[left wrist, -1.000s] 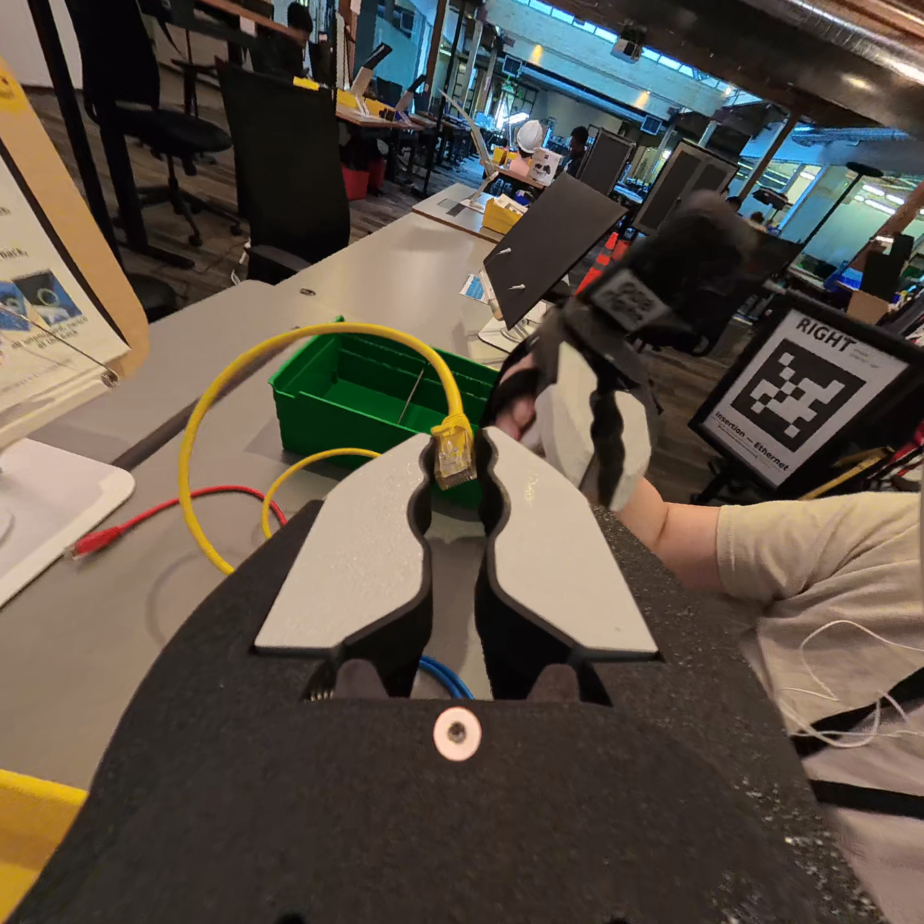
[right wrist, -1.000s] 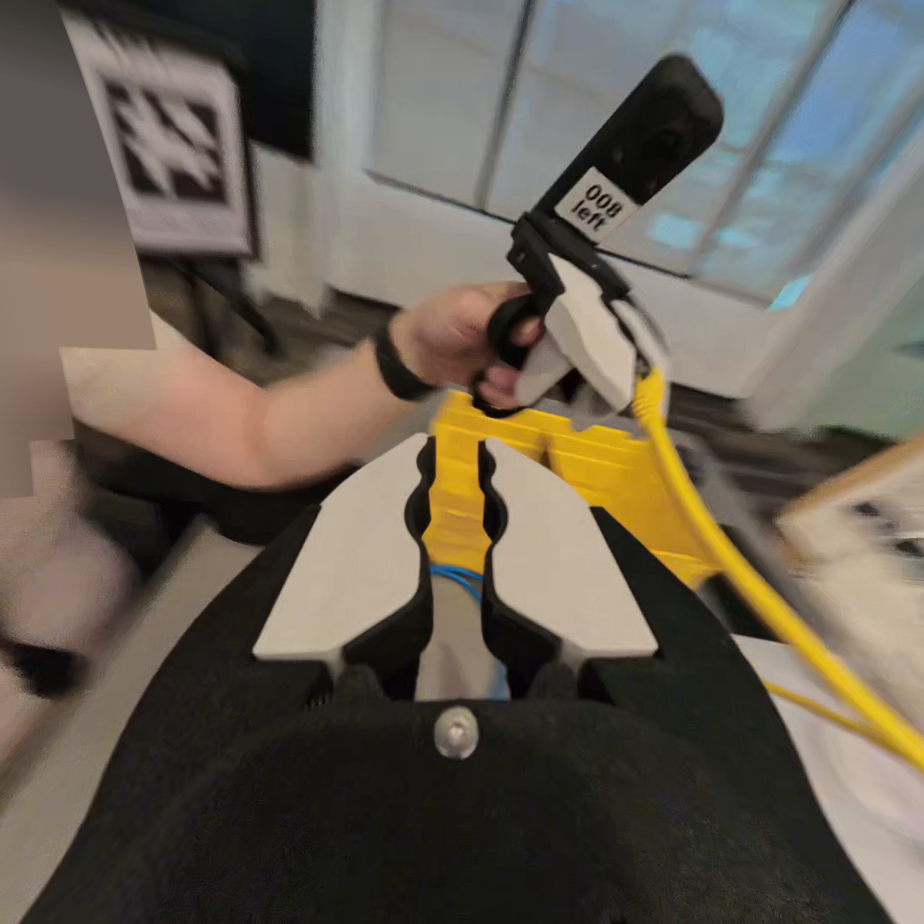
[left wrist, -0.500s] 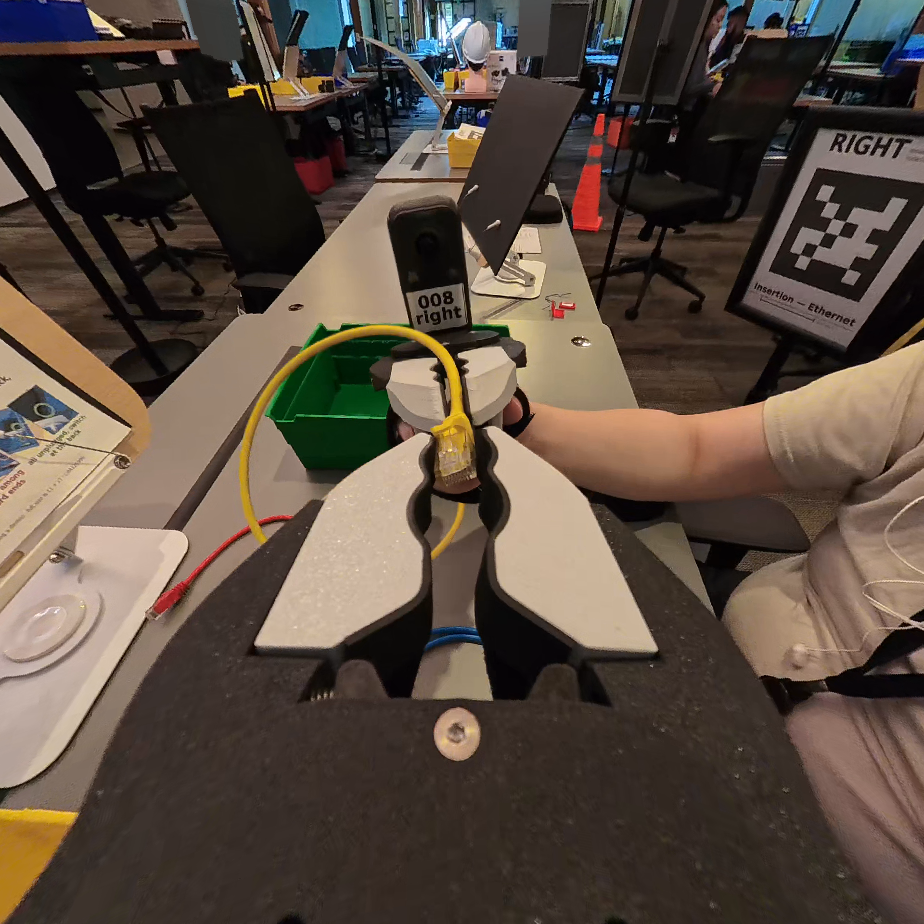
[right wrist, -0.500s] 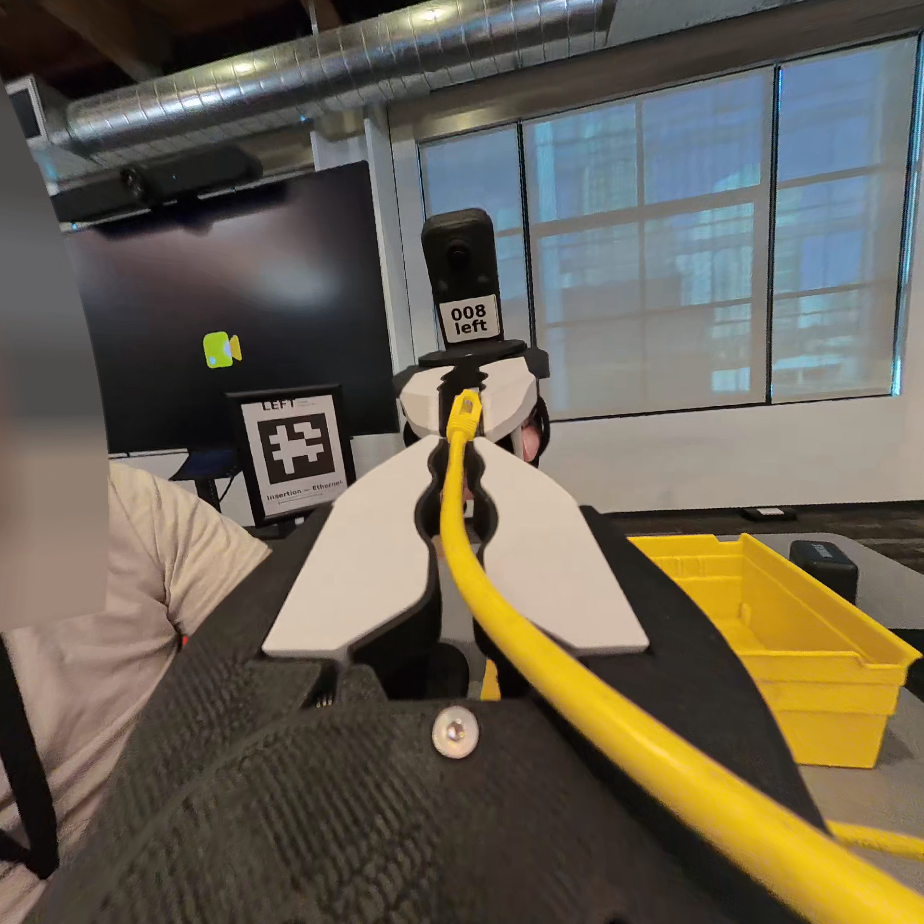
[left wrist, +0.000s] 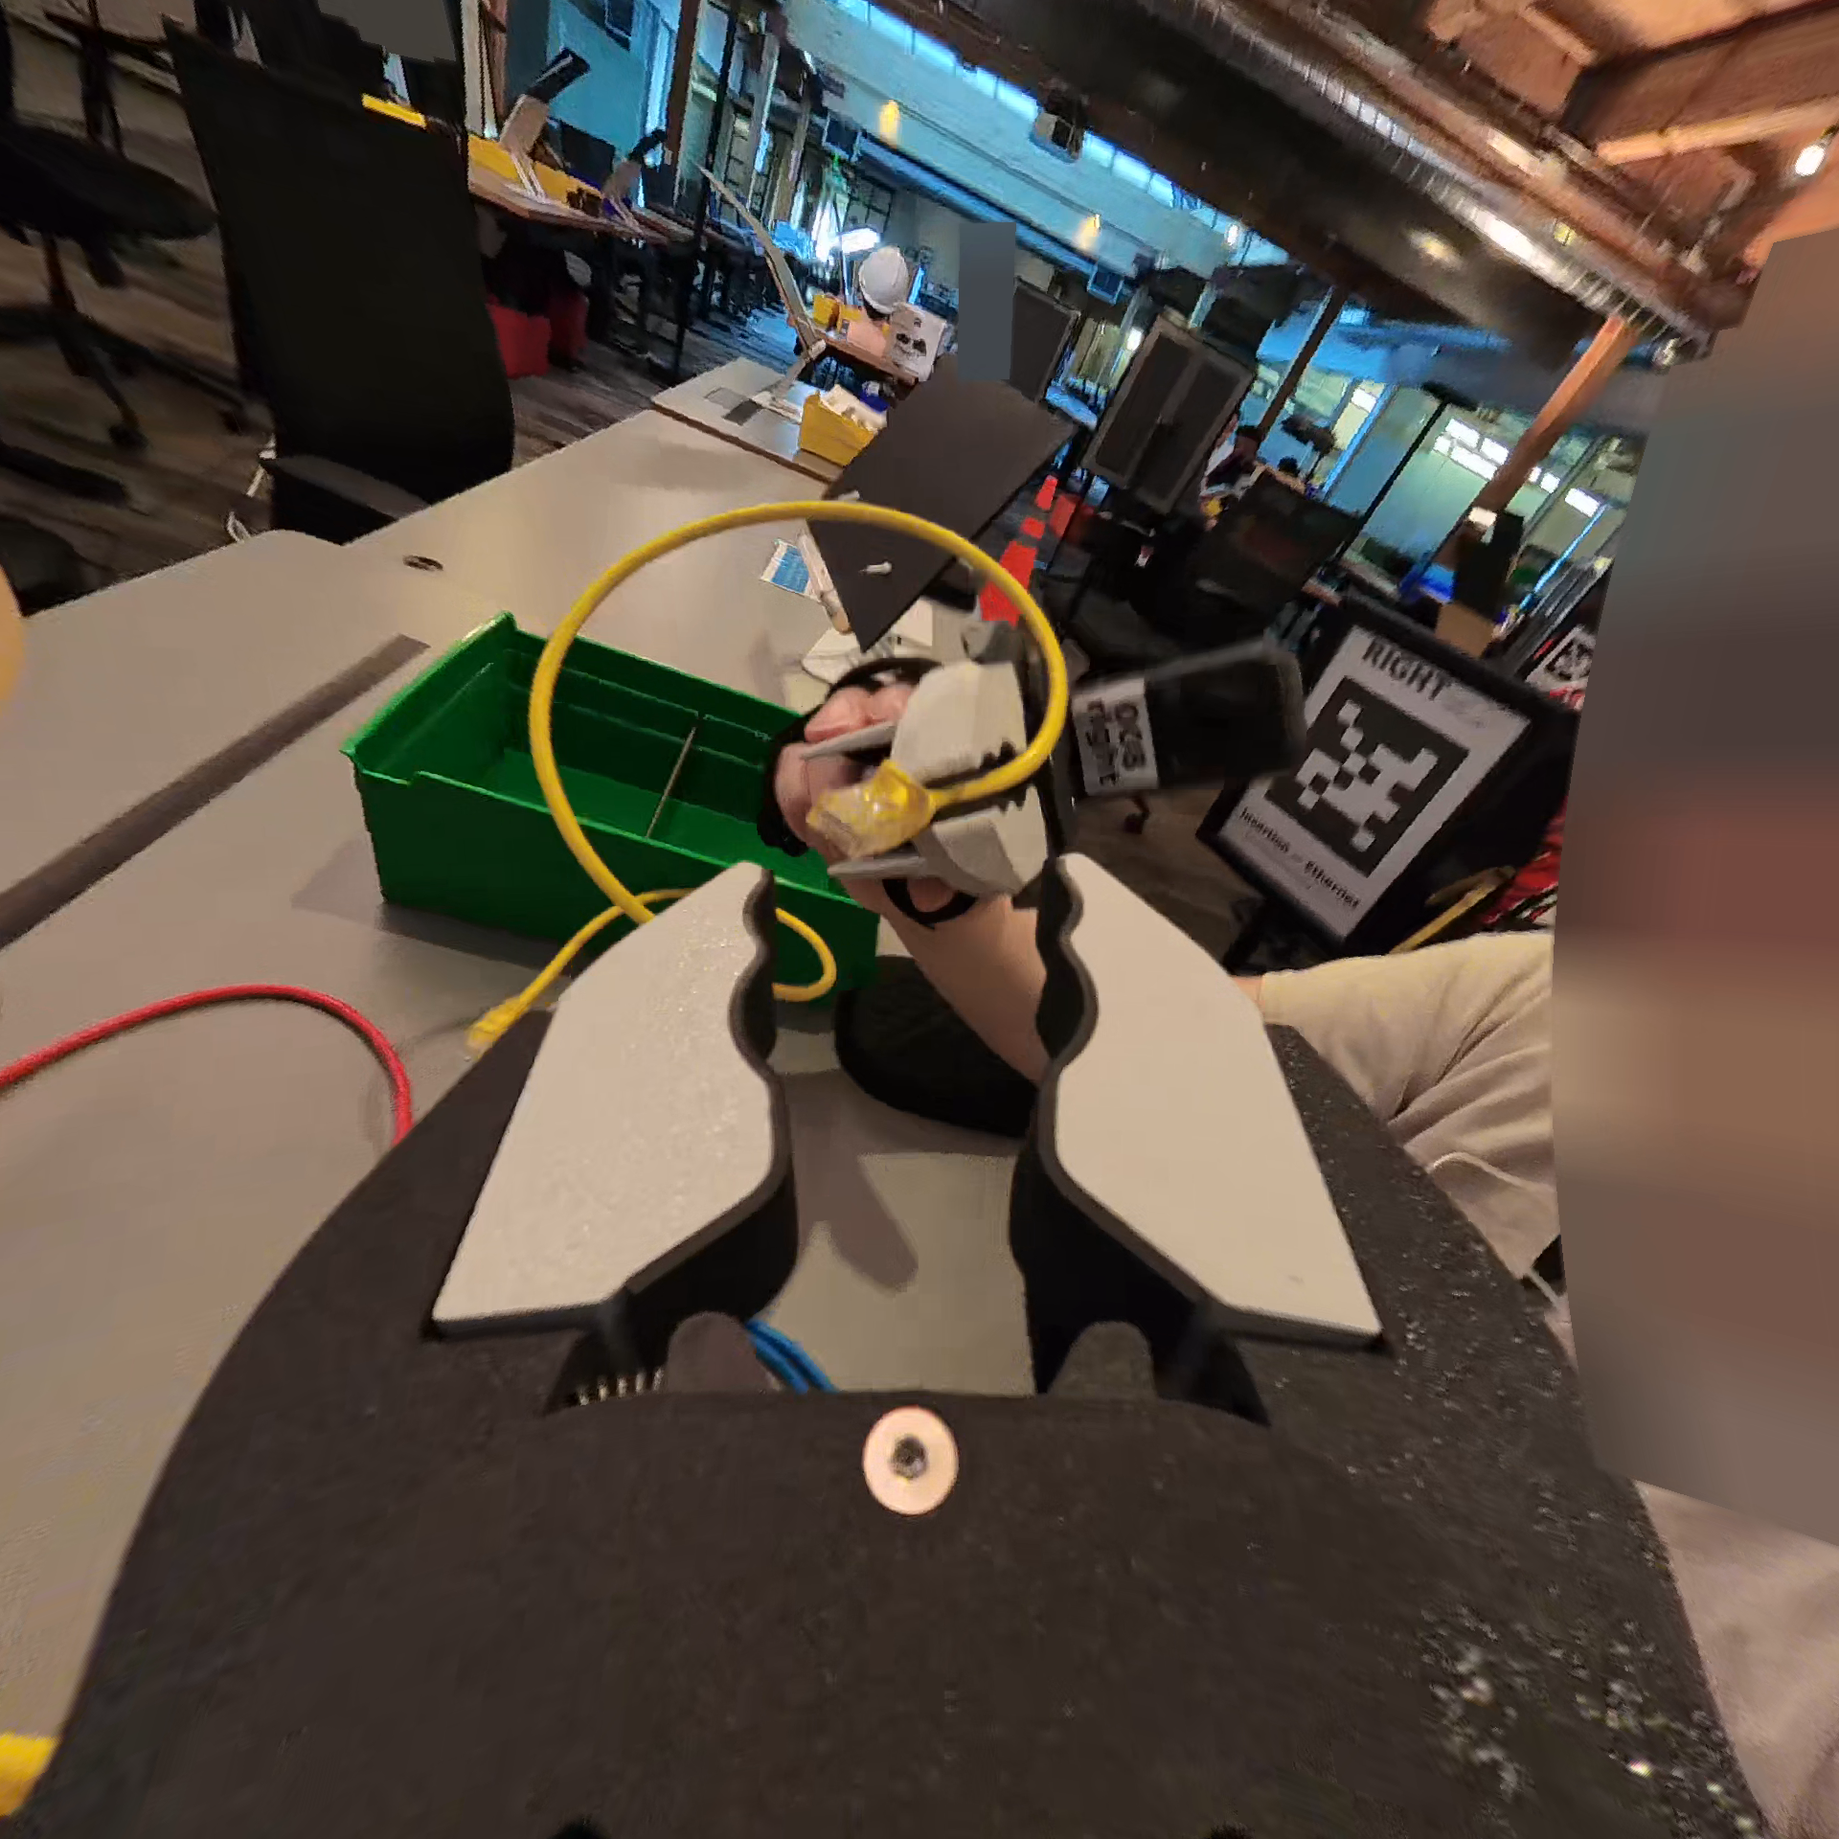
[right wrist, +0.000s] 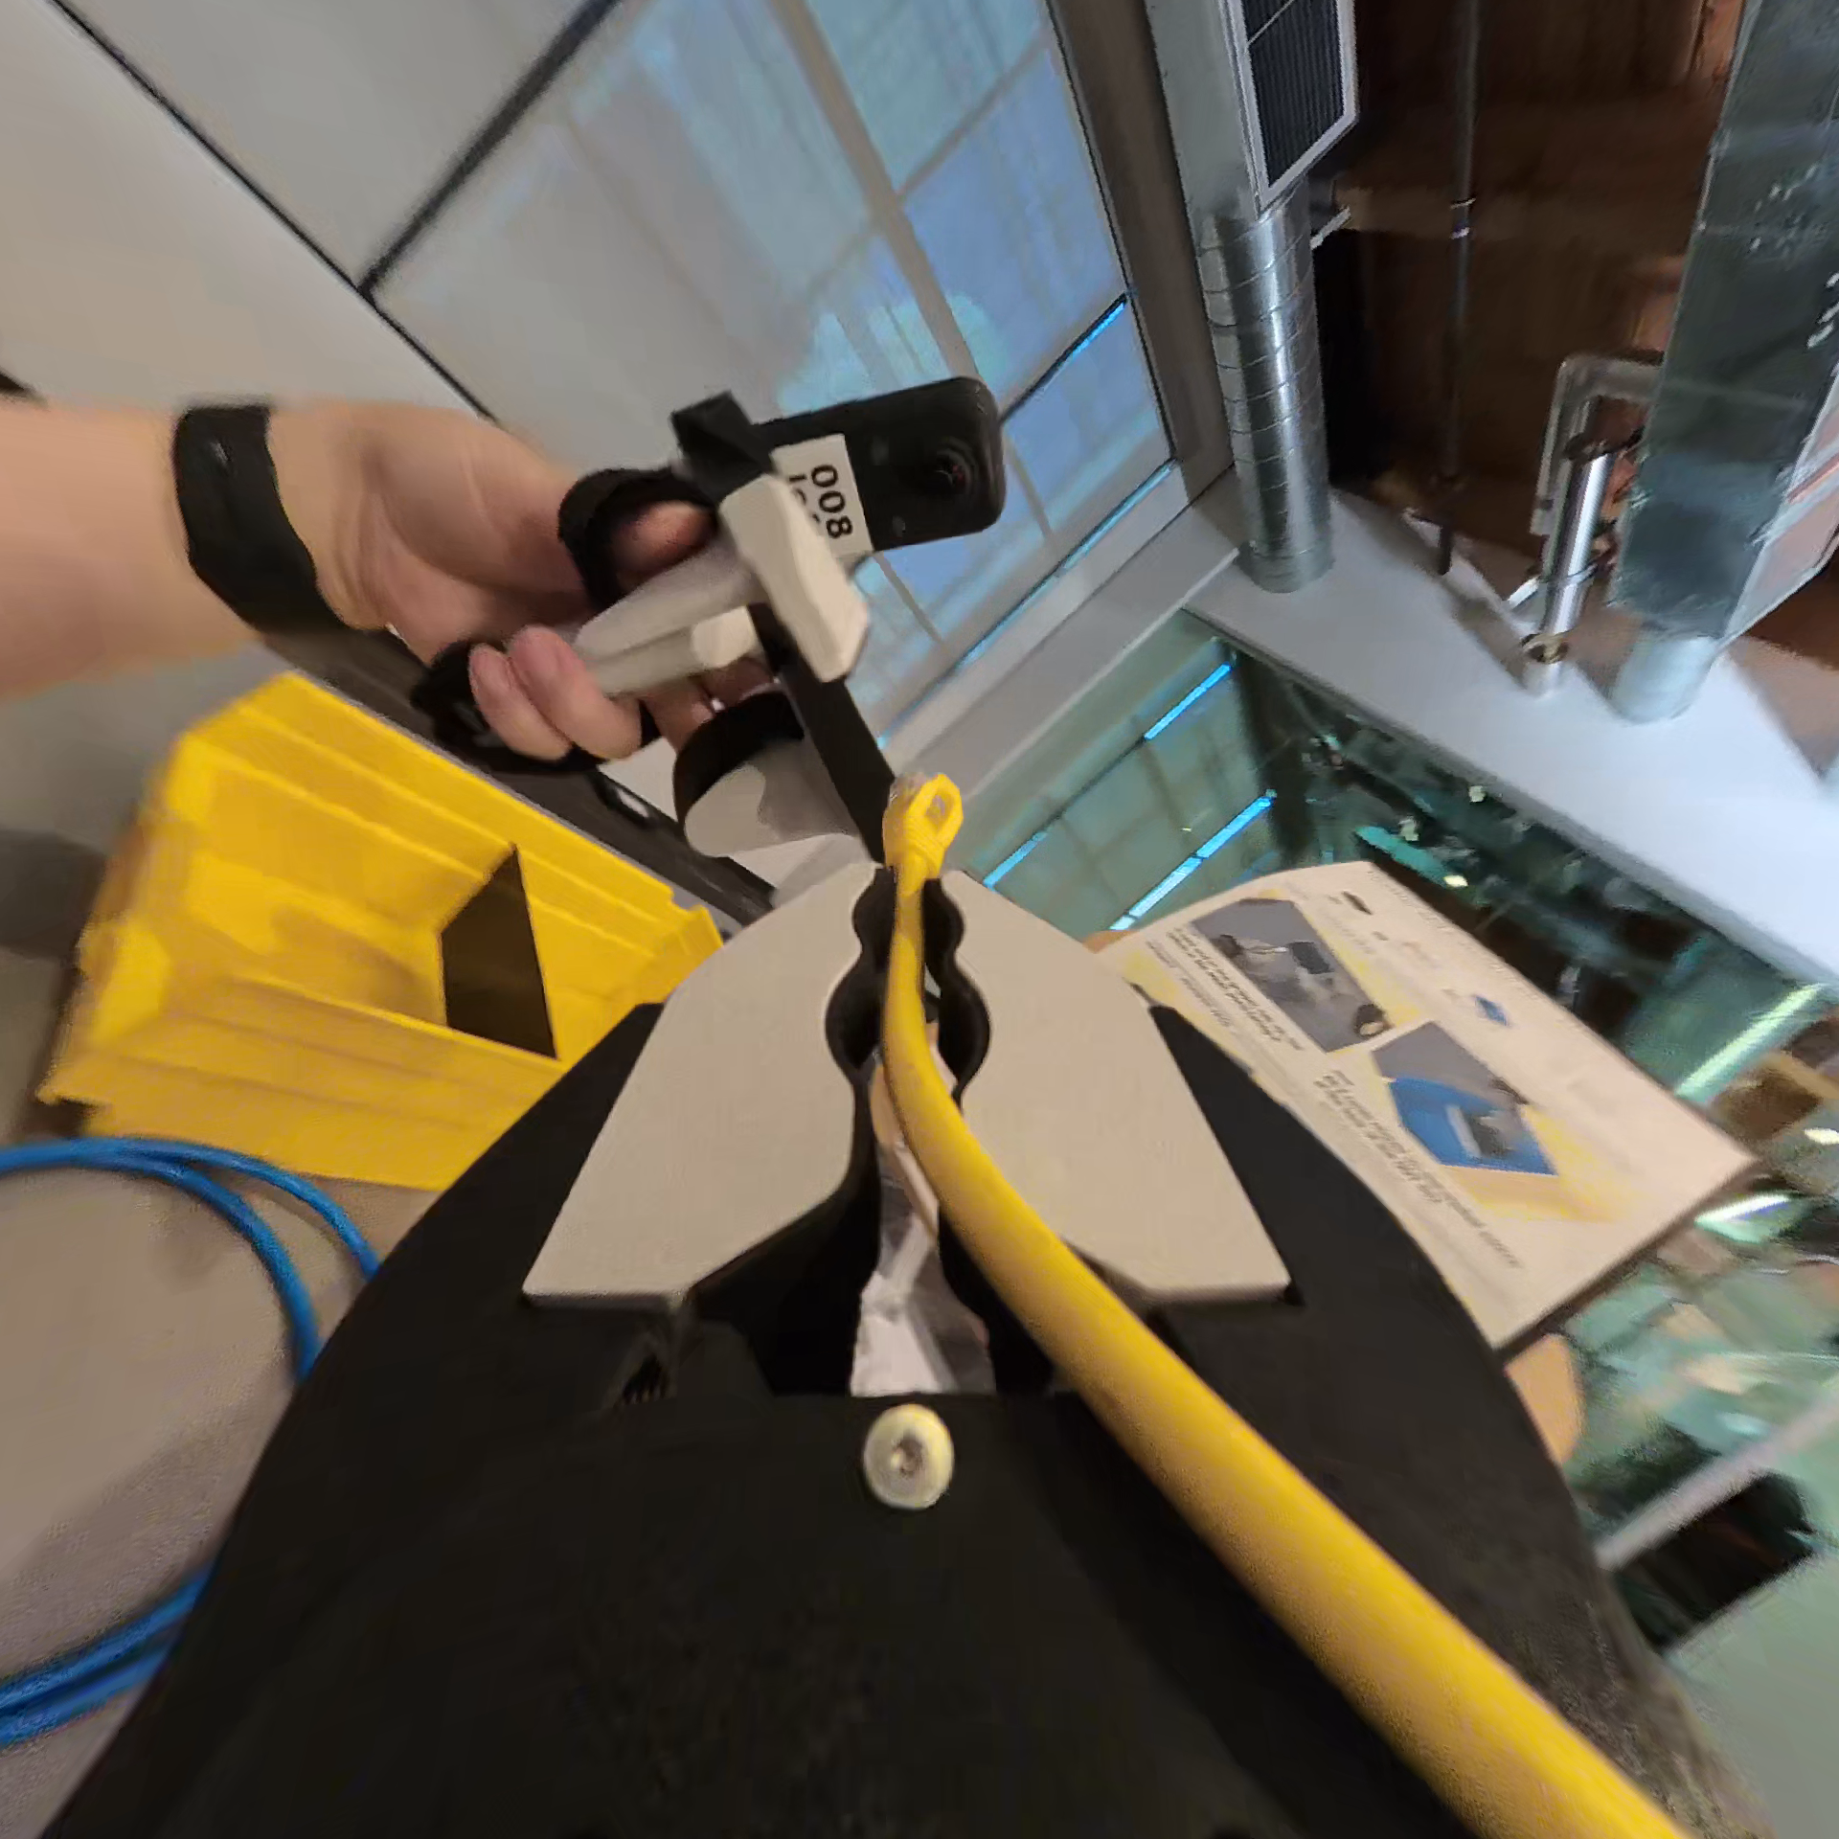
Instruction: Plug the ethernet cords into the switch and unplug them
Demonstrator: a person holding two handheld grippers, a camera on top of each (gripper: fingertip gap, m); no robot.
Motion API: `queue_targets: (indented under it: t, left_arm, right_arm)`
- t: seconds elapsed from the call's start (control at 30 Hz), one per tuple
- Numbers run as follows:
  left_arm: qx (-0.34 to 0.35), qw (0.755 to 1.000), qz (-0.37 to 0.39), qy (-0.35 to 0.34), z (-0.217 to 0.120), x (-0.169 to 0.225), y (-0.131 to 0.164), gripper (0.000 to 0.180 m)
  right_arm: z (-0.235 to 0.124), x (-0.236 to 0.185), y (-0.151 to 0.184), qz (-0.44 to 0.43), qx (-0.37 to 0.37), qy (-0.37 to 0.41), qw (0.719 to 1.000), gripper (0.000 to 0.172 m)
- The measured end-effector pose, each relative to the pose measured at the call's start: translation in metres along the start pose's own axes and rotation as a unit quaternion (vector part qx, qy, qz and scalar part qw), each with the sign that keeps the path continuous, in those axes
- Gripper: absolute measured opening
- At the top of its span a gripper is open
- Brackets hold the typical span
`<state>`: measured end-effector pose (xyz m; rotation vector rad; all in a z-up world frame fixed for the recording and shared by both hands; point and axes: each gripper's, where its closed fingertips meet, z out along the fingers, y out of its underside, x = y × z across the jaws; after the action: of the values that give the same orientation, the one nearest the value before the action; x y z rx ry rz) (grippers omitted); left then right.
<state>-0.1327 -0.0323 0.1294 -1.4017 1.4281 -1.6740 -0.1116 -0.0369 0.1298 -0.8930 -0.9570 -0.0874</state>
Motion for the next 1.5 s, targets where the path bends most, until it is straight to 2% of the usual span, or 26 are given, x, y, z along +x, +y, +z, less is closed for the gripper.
queue_targets:
  t: [0.2,0.3,0.4,0.53,0.7,0.73,0.87,0.97,1.13,1.37,1.4,1.5]
  left_arm:
    - [0.008,0.999,-0.033,-0.026,0.006,-0.016,0.001,0.036]
    - [0.019,0.999,-0.03,-0.032,0.004,-0.021,-0.001,0.02]
    - [0.012,0.999,-0.008,-0.042,0.003,-0.022,0.0,0.019]
    - [0.024,0.997,0.037,-0.057,0.001,-0.019,-0.006,0.018]
    - [0.077,0.994,0.064,-0.043,-0.003,-0.01,-0.022,0.012]
    - [0.08,0.993,0.068,-0.046,-0.003,-0.01,-0.023,0.013]
    - [0.08,0.994,0.066,-0.035,-0.002,-0.008,-0.022,0.012]
    - [0.07,0.995,0.048,-0.044,0.0,-0.012,-0.018,0.013]
    - [0.043,0.998,0.008,-0.053,-0.001,-0.021,-0.008,0.044]
    - [0.003,0.998,-0.05,-0.029,0.003,-0.024,0.007,0.033]
    - [0.008,0.998,-0.05,-0.027,0.003,-0.024,0.007,0.021]
    - [-0.003,0.998,-0.052,-0.03,0.004,-0.027,0.01,0.021]
  right_arm:
    - [0.009,-0.016,0.01,-0.093,-0.036,0.003,0.995,0.006]
    - [0.01,-0.018,0.011,-0.099,-0.034,0.005,0.994,0.006]
    - [0.012,-0.02,0.013,-0.087,-0.031,0.003,0.996,0.007]
    - [0.018,-0.02,0.011,0.022,-0.004,0.004,1.0,0.013]
    - [0.023,-0.01,0.006,0.154,0.033,0.038,0.987,0.017]
    - [0.024,-0.012,0.003,0.168,0.042,0.03,0.984,0.01]
    - [0.021,-0.012,0.003,0.193,0.048,0.007,0.98,0.007]
    - [0.018,-0.012,0.008,0.144,0.033,0.01,0.989,0.006]
    - [0.018,-0.014,0.011,0.034,-0.008,0.024,0.999,0.006]
    - [0.019,-0.022,0.019,-0.066,-0.044,0.021,0.997,0.006]
    - [0.019,-0.024,0.022,-0.078,-0.051,0.017,0.996,0.006]
    - [0.018,-0.024,0.026,-0.105,-0.062,0.019,0.992,0.006]
